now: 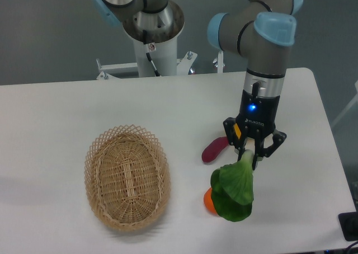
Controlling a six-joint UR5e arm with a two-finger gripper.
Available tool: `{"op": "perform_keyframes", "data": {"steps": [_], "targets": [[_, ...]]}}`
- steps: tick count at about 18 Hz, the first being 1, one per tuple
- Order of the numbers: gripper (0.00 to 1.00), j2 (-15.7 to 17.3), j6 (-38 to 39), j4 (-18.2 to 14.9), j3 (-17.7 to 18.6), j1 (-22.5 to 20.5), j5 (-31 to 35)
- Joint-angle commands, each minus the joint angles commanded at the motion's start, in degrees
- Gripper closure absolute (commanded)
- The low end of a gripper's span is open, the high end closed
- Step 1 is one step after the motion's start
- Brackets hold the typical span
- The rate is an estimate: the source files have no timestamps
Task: Pick up the green vegetable from the table
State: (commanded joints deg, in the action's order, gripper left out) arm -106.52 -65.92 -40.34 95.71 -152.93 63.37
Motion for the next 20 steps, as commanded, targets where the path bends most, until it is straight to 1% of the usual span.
{"op": "perform_keyframes", "data": {"steps": [20], "targets": [[0.64, 0.0, 0.35, -0.09, -0.7, 0.44, 0.0]]}}
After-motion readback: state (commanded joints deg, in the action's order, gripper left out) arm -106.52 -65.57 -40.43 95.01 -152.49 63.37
